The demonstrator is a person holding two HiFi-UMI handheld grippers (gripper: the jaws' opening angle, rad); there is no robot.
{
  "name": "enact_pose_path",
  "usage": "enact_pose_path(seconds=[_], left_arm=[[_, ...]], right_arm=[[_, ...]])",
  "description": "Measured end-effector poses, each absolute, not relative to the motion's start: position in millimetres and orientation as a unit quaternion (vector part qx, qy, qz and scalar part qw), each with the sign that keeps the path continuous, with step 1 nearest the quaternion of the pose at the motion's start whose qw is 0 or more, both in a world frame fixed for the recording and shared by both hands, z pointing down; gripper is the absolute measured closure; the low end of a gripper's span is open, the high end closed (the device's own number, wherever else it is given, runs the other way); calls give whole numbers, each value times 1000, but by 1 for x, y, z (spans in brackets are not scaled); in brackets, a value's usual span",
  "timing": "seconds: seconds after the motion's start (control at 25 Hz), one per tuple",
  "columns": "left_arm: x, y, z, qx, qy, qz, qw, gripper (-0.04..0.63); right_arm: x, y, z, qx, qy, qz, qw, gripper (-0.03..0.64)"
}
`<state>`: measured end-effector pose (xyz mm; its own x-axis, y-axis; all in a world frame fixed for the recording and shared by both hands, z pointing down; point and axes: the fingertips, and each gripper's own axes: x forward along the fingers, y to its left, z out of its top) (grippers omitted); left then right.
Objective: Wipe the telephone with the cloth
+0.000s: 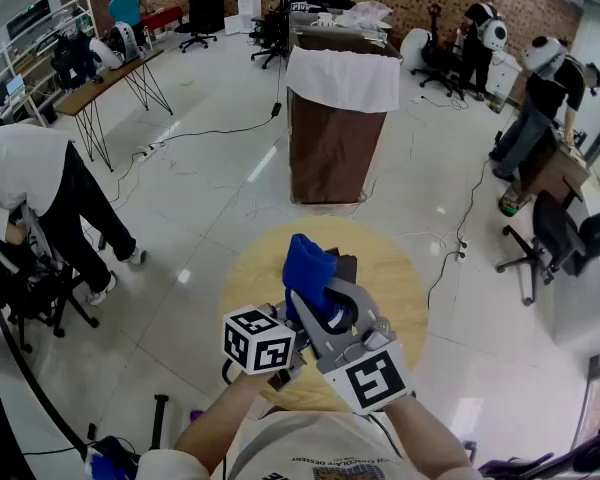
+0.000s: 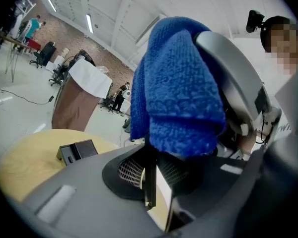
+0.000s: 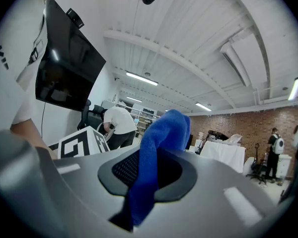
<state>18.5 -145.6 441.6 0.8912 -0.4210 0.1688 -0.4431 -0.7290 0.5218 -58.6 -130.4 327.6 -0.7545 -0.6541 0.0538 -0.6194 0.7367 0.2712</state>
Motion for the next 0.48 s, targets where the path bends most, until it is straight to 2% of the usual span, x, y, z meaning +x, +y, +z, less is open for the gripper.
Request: enact_pose_path(seconds=[0.48], left_arm=[[22,-139,443,935,-231,36,266,535]], right_arm=[[-50,-141,328,354,-926,-114,68,555]])
